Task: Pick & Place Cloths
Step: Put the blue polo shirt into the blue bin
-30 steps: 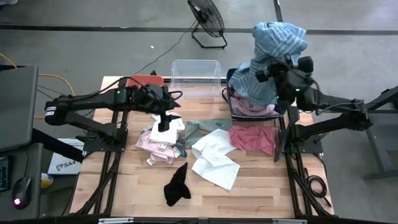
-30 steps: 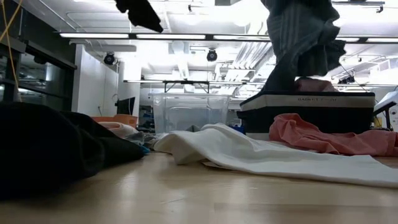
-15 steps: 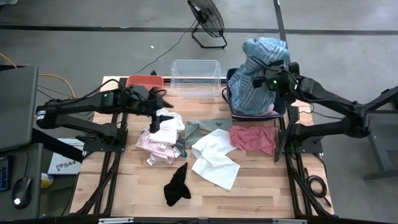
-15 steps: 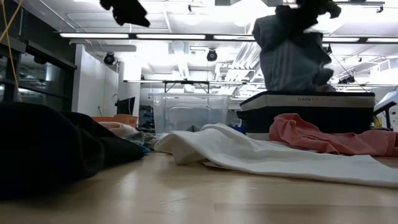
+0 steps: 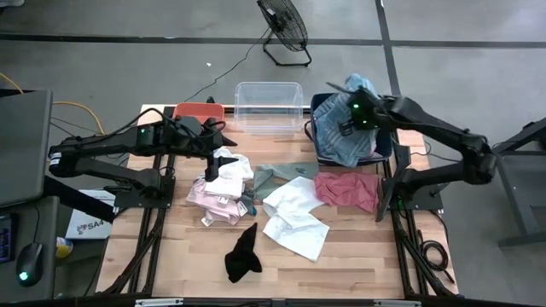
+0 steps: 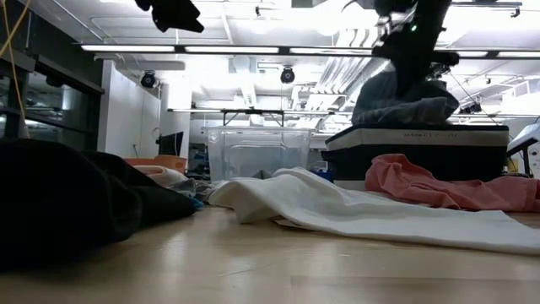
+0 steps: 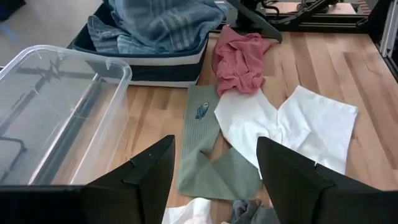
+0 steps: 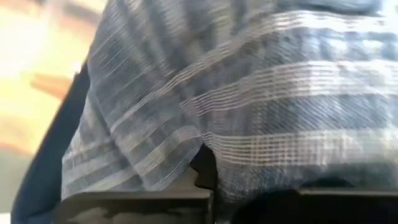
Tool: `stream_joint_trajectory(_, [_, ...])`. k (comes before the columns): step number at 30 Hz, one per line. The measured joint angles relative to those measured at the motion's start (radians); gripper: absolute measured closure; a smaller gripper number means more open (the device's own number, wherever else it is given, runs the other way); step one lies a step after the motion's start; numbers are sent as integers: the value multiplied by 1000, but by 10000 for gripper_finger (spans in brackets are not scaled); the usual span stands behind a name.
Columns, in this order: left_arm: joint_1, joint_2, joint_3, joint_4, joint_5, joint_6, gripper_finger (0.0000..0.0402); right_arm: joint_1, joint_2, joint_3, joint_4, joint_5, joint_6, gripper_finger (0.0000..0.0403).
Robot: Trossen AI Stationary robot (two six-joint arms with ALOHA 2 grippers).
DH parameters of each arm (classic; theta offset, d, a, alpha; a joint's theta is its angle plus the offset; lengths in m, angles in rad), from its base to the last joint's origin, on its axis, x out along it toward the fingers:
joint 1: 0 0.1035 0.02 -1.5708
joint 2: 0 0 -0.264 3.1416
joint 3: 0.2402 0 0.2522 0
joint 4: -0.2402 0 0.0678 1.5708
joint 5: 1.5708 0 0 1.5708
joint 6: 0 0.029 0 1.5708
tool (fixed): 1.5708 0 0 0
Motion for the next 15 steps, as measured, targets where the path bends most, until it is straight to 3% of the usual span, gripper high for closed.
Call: stream_joint_trajectory(15, [0,0,0,-22,0,2,181,-105,351,2,-38,-122,-46,398])
